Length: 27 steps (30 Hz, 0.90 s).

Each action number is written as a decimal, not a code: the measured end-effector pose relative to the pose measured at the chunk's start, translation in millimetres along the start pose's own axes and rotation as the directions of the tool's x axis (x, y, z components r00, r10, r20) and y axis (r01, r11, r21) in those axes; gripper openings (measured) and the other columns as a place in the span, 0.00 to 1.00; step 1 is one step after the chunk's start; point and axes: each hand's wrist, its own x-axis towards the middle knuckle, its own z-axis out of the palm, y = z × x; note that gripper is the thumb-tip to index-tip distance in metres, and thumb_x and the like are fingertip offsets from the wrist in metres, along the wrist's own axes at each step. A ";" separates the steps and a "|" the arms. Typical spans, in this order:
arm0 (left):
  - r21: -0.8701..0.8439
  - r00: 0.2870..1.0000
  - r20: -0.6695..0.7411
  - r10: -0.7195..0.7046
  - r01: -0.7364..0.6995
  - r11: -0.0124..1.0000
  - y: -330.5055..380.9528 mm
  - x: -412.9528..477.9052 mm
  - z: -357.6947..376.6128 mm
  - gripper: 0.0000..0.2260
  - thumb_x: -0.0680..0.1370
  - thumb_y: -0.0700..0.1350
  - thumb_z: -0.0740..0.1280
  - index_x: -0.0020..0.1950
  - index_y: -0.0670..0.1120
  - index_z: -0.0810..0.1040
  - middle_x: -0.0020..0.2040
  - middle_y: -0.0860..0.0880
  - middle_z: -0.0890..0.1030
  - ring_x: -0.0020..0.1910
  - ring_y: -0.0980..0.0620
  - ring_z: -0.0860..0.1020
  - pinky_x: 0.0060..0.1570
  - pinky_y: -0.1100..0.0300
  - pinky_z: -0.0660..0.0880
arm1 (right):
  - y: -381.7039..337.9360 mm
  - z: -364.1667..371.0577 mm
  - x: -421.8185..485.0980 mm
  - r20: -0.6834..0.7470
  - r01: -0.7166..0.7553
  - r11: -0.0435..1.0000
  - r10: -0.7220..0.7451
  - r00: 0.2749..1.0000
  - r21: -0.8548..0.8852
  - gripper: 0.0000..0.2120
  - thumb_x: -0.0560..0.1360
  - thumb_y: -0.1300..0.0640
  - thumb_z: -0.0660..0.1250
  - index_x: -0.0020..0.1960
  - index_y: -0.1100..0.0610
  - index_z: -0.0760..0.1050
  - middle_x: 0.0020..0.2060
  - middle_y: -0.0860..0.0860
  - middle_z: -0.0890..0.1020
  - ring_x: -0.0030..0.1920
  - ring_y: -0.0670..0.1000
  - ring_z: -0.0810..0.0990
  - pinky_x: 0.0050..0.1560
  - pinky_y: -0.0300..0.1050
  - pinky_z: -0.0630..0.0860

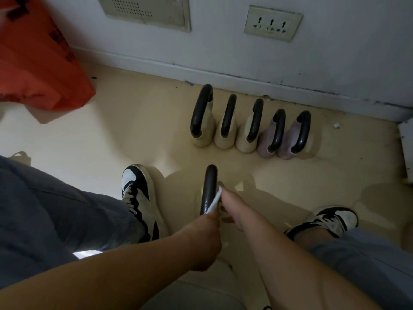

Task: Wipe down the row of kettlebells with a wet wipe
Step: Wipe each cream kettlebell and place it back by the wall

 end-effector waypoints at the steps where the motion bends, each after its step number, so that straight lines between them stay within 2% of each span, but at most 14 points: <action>1: -0.013 0.999 0.024 0.036 -0.036 0.999 0.0 -6.8 -3.2 0.12 0.78 0.49 0.63 0.55 0.48 0.84 0.50 0.50 0.85 0.58 0.44 0.78 0.75 0.41 0.54 | 0.9 -0.2 -1.2 -0.019 0.005 0.999 -0.005 1.000 -0.050 0.34 0.81 0.31 0.53 0.69 0.56 0.76 0.62 0.56 0.80 0.61 0.59 0.78 0.64 0.55 0.78; 3: -0.062 0.992 0.015 0.124 -0.123 0.990 -1.4 -15.0 2.7 0.12 0.79 0.50 0.62 0.54 0.49 0.84 0.48 0.50 0.85 0.55 0.46 0.79 0.72 0.45 0.61 | 4.0 -1.6 -4.5 0.010 0.054 0.996 -0.053 0.999 -0.072 0.33 0.80 0.30 0.52 0.66 0.53 0.77 0.59 0.53 0.81 0.59 0.57 0.79 0.59 0.52 0.78; 5: -0.158 0.984 -0.052 0.173 -0.179 0.971 -4.1 -22.9 12.1 0.15 0.82 0.51 0.60 0.55 0.46 0.83 0.49 0.48 0.85 0.55 0.47 0.80 0.73 0.49 0.60 | 8.9 -3.9 -6.8 0.036 0.075 0.995 -0.073 0.997 -0.062 0.30 0.79 0.28 0.51 0.61 0.50 0.76 0.58 0.52 0.80 0.61 0.58 0.79 0.61 0.53 0.77; 7: -0.195 0.975 -0.163 0.148 -0.179 0.964 -7.1 -29.5 22.1 0.19 0.84 0.51 0.55 0.52 0.43 0.84 0.46 0.46 0.85 0.54 0.47 0.81 0.75 0.49 0.57 | 10.8 -4.1 -6.8 0.036 0.088 0.994 -0.086 0.996 -0.057 0.27 0.78 0.27 0.52 0.52 0.48 0.74 0.53 0.52 0.77 0.64 0.60 0.78 0.66 0.58 0.76; 9: -0.181 0.953 -0.281 0.117 -0.172 0.968 -5.8 -31.4 24.0 0.21 0.84 0.50 0.54 0.45 0.42 0.83 0.41 0.45 0.85 0.47 0.45 0.82 0.72 0.48 0.63 | 13.0 -4.3 -7.2 0.030 0.107 0.993 -0.106 0.994 -0.046 0.27 0.77 0.25 0.52 0.44 0.48 0.71 0.48 0.53 0.76 0.60 0.60 0.79 0.64 0.59 0.77; 11: -0.226 0.925 -0.361 0.121 -0.213 0.950 -3.0 -29.3 28.7 0.22 0.85 0.50 0.53 0.43 0.42 0.82 0.37 0.46 0.84 0.42 0.45 0.81 0.64 0.49 0.70 | 16.8 -3.8 -8.3 0.026 0.098 0.995 -0.098 0.995 -0.022 0.31 0.76 0.25 0.52 0.48 0.51 0.74 0.46 0.54 0.78 0.52 0.58 0.81 0.58 0.54 0.79; 13: -0.321 0.948 -0.312 0.059 -0.163 0.933 -4.7 -28.9 40.1 0.20 0.85 0.51 0.53 0.48 0.43 0.80 0.35 0.46 0.82 0.37 0.43 0.80 0.54 0.49 0.76 | 19.3 -4.3 -10.7 0.035 0.090 0.996 -0.090 0.995 0.021 0.33 0.76 0.24 0.51 0.55 0.52 0.74 0.48 0.54 0.77 0.49 0.57 0.78 0.56 0.54 0.78; 16: -0.542 0.959 -0.157 -0.235 0.116 0.832 -19.9 -28.3 56.6 0.13 0.85 0.51 0.54 0.62 0.46 0.72 0.44 0.43 0.80 0.42 0.40 0.79 0.46 0.48 0.78 | 18.1 -7.5 -15.3 0.043 0.122 0.989 -0.126 0.991 0.082 0.41 0.74 0.21 0.53 0.71 0.51 0.72 0.65 0.55 0.76 0.63 0.59 0.77 0.68 0.64 0.73; 17: -0.626 0.921 -0.053 -0.385 0.270 0.732 -26.5 -28.0 62.2 0.13 0.85 0.51 0.55 0.63 0.47 0.73 0.48 0.43 0.80 0.45 0.41 0.78 0.47 0.49 0.77 | 16.7 -8.2 -16.7 0.049 0.133 0.985 -0.139 0.989 0.113 0.45 0.72 0.20 0.55 0.76 0.51 0.69 0.70 0.55 0.74 0.68 0.60 0.75 0.69 0.67 0.71; 18: -0.756 0.862 0.087 -0.499 0.383 0.530 -33.6 -28.5 66.5 0.13 0.85 0.51 0.56 0.61 0.46 0.74 0.51 0.44 0.80 0.48 0.43 0.78 0.48 0.52 0.74 | 15.2 -8.1 -19.8 0.070 0.137 0.981 -0.148 0.987 0.138 0.49 0.69 0.19 0.58 0.79 0.50 0.65 0.74 0.55 0.71 0.71 0.60 0.72 0.70 0.69 0.70; 19: -0.866 0.791 0.201 -0.578 0.420 0.273 -40.8 -30.1 69.6 0.13 0.84 0.51 0.56 0.58 0.44 0.75 0.52 0.44 0.80 0.49 0.44 0.78 0.46 0.55 0.72 | 13.9 -7.4 -22.1 0.103 0.133 0.980 -0.149 0.983 0.150 0.54 0.65 0.18 0.62 0.81 0.48 0.62 0.77 0.55 0.68 0.74 0.61 0.69 0.71 0.71 0.68; 21: -0.932 0.675 0.349 -0.651 0.321 -0.167 -50.5 -24.7 70.4 0.19 0.85 0.51 0.53 0.49 0.41 0.77 0.45 0.43 0.80 0.45 0.44 0.79 0.40 0.59 0.69 | 11.8 -5.0 -25.0 0.185 0.122 0.982 -0.148 0.972 0.146 0.59 0.60 0.17 0.67 0.82 0.46 0.59 0.81 0.53 0.62 0.79 0.60 0.63 0.73 0.71 0.66; 23: -0.903 0.659 0.406 -0.633 0.184 -0.388 -49.3 -18.0 54.4 0.26 0.86 0.54 0.49 0.48 0.38 0.80 0.43 0.42 0.81 0.43 0.46 0.80 0.37 0.59 0.68 | 8.7 -1.4 -27.4 0.229 0.111 0.983 -0.143 0.963 0.145 0.59 0.59 0.18 0.70 0.82 0.46 0.60 0.82 0.52 0.61 0.80 0.59 0.61 0.73 0.71 0.67; 27: -0.685 0.653 0.568 -0.501 0.037 -0.727 -14.2 -2.6 12.4 0.27 0.86 0.55 0.46 0.65 0.40 0.76 0.54 0.41 0.78 0.49 0.45 0.76 0.46 0.59 0.70 | 5.6 0.6 -29.0 0.245 0.096 0.988 -0.124 0.961 0.125 0.55 0.60 0.18 0.69 0.79 0.46 0.65 0.76 0.51 0.70 0.76 0.58 0.67 0.66 0.68 0.75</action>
